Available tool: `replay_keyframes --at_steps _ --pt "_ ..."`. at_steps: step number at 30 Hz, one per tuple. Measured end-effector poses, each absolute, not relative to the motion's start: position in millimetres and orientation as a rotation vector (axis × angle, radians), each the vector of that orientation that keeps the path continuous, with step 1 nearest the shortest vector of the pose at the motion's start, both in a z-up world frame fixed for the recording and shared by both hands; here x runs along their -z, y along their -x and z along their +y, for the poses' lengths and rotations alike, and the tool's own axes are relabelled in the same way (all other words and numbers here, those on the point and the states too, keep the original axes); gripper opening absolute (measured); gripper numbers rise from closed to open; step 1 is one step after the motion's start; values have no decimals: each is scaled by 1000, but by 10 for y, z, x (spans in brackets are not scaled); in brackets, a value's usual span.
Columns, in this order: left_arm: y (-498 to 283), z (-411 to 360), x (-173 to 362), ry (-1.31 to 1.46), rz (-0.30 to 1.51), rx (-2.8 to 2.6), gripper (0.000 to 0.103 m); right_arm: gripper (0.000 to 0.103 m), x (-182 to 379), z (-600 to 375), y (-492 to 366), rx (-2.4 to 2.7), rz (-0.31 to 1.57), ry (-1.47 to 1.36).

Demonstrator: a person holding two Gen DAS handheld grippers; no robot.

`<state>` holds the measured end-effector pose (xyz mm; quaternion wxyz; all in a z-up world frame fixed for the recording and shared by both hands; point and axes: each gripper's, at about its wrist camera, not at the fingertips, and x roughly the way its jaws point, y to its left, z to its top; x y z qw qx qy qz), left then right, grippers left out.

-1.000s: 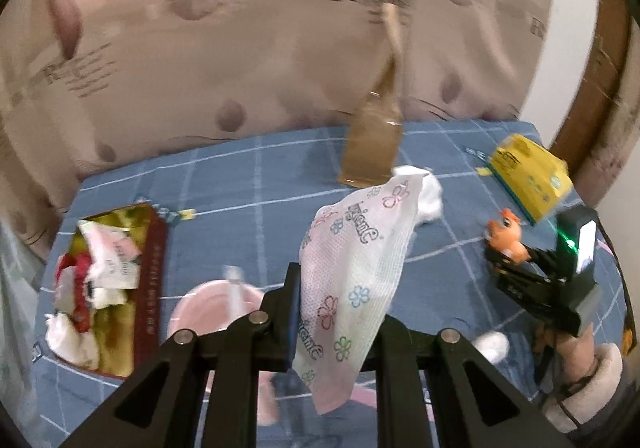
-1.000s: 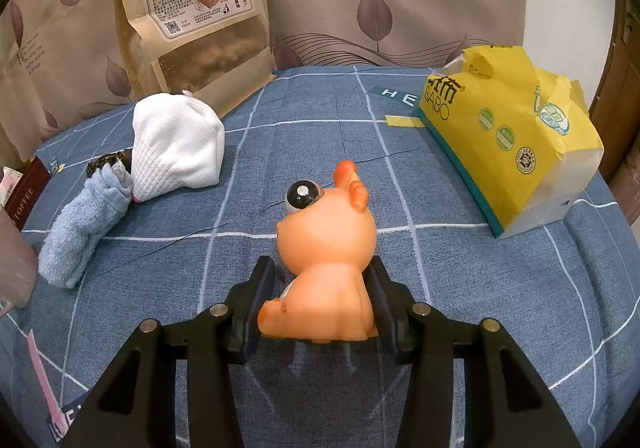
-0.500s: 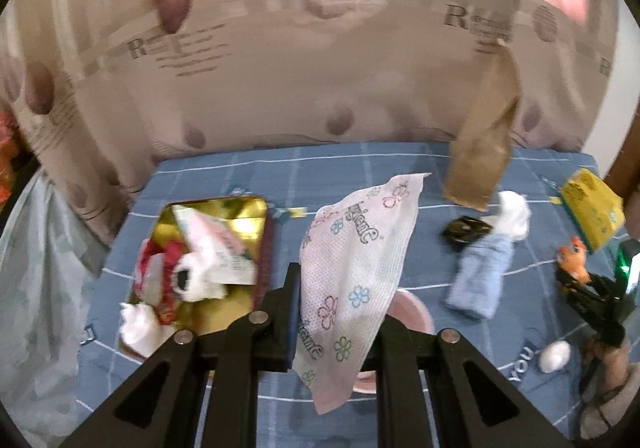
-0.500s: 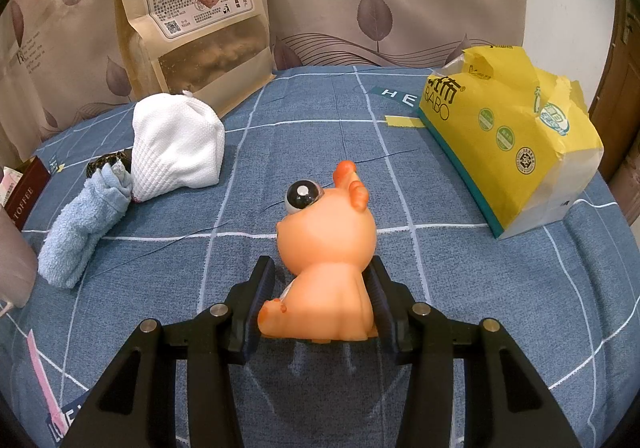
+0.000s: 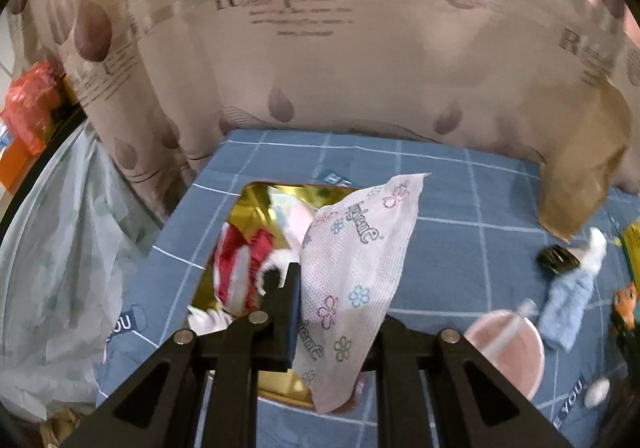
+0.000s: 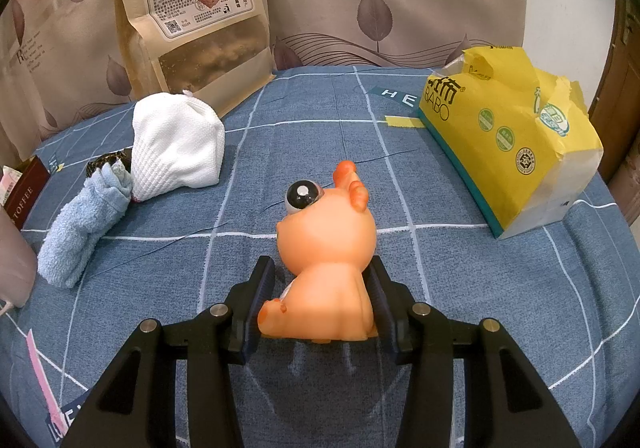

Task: Organize soft objects
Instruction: 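Carry the floral wet-wipe pack over the tin tray with the left tool, then lower the floral pack into the tray and open the left tool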

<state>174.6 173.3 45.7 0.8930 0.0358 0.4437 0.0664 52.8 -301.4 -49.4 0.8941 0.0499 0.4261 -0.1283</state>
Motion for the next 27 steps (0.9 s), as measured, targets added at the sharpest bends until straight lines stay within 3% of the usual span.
replay_keyframes --at_steps 27 --pt "-2869 2500 106 14 1029 -262 15 44 501 -3013 -533 267 884 -104"
